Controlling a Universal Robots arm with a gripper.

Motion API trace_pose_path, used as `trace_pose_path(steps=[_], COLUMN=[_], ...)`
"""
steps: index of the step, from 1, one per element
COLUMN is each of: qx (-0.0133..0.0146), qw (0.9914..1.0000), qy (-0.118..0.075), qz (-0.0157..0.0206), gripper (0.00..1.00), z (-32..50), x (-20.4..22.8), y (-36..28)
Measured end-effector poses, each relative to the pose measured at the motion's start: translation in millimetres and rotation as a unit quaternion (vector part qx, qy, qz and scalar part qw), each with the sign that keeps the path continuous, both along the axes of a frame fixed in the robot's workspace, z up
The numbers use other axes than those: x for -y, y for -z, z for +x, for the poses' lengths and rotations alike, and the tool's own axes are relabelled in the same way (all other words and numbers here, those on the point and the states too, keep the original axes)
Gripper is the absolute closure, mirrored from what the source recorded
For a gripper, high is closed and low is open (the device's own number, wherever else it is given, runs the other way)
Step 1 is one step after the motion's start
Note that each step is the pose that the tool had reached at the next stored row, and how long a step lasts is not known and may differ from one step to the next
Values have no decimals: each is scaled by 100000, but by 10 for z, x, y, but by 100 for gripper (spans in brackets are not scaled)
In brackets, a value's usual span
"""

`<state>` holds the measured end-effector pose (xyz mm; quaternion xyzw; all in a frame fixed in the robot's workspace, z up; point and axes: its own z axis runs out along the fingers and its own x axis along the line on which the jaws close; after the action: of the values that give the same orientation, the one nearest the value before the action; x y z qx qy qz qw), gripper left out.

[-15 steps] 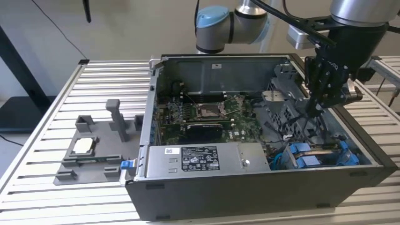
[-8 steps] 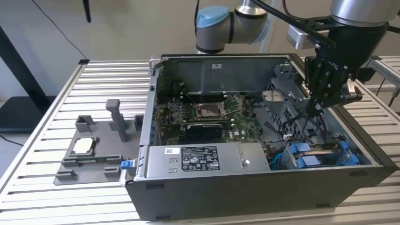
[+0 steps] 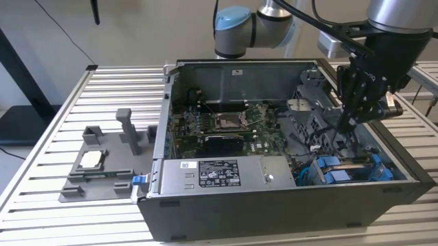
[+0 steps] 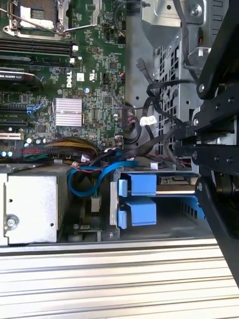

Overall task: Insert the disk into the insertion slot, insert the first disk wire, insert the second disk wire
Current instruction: 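Insert the second disk wire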

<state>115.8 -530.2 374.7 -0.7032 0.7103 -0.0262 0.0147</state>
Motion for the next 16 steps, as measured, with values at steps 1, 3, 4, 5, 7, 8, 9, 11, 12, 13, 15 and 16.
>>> trace_pose_path(steps=[1, 3, 4, 5, 7, 8, 9, 11, 12, 13, 15, 16], qx=[-2, -2, -2, -1, -2, -3, -3, -3, -1, 0, -1, 18], qw=[100000, 100000, 100000, 100000, 100000, 100000, 100000, 100000, 100000, 100000, 100000, 100000], qy=[0, -1, -5, -2, 0, -4, -2, -1, -5, -3, -2, -2], qz=[-1, -3, -3, -4, -8, -2, 0, -1, 0, 1, -4, -4], gripper=[84, 84, 84, 84, 84, 84, 84, 84, 84, 84, 84, 84], z=[0, 0, 0, 0, 0, 0, 0, 0, 0, 0, 0, 1], x=[32, 86, 107, 128, 165, 185, 202, 236, 242, 243, 243, 243], y=[0, 2, 4, 6, 11, 15, 18, 24, 26, 26, 25, 26])
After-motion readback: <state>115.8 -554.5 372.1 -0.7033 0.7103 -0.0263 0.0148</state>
